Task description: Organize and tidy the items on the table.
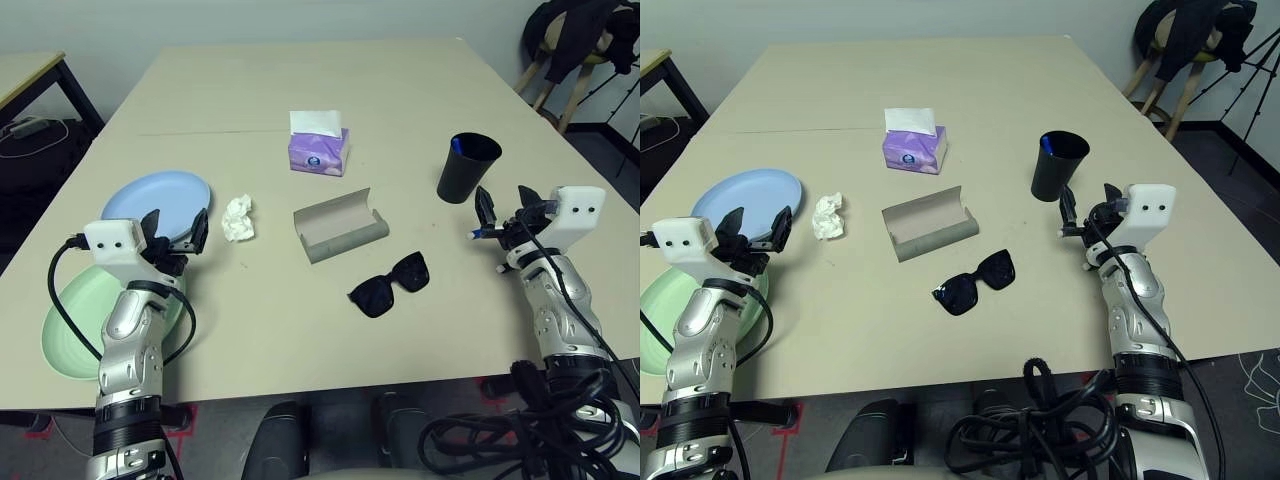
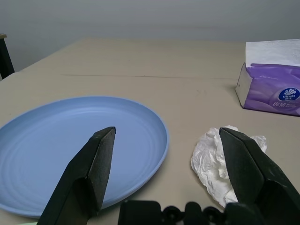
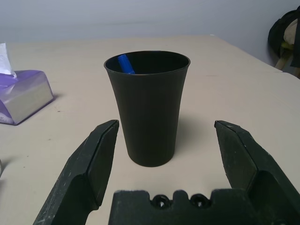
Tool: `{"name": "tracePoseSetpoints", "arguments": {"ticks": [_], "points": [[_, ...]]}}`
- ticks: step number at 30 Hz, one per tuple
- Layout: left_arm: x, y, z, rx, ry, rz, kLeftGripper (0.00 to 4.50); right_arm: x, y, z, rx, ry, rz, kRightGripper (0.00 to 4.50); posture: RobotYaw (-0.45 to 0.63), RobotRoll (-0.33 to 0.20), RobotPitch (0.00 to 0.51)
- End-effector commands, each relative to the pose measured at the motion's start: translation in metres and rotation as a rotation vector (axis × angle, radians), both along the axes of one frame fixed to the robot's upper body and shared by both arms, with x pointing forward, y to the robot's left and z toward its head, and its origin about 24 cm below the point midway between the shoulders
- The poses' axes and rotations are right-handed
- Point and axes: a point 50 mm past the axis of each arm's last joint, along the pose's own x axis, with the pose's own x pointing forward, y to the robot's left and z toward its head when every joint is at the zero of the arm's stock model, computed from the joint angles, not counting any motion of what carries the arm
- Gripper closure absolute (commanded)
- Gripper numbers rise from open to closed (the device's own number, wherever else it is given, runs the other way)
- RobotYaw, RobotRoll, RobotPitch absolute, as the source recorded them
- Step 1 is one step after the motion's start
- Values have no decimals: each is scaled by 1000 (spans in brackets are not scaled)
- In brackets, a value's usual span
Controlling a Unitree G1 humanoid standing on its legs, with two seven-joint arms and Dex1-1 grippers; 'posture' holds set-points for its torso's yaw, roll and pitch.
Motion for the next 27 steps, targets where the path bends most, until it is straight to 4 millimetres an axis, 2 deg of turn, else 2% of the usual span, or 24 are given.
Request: {"name": "tracePoseSetpoints", "arguments": {"ticks": [1,15,23,25,27], "points": [[0,-2,-3,-4,7,2,0,-2,-2,0,-8,0,-8,31,37,0,52],[1,-2,-3,-7,7,3,0,0,-1,3,-48,-12,23,31,38,0,48],[1,0,-4,15,27,-35,0,-1,25,6,-154,-53,424,31,49,0,45],[1,1,-2,20,24,-43,0,-4,31,8,-132,-9,631,31,57,0,44],[0,2,-1,33,24,-50,0,-10,39,11,-187,0,822,31,60,0,43]]}}
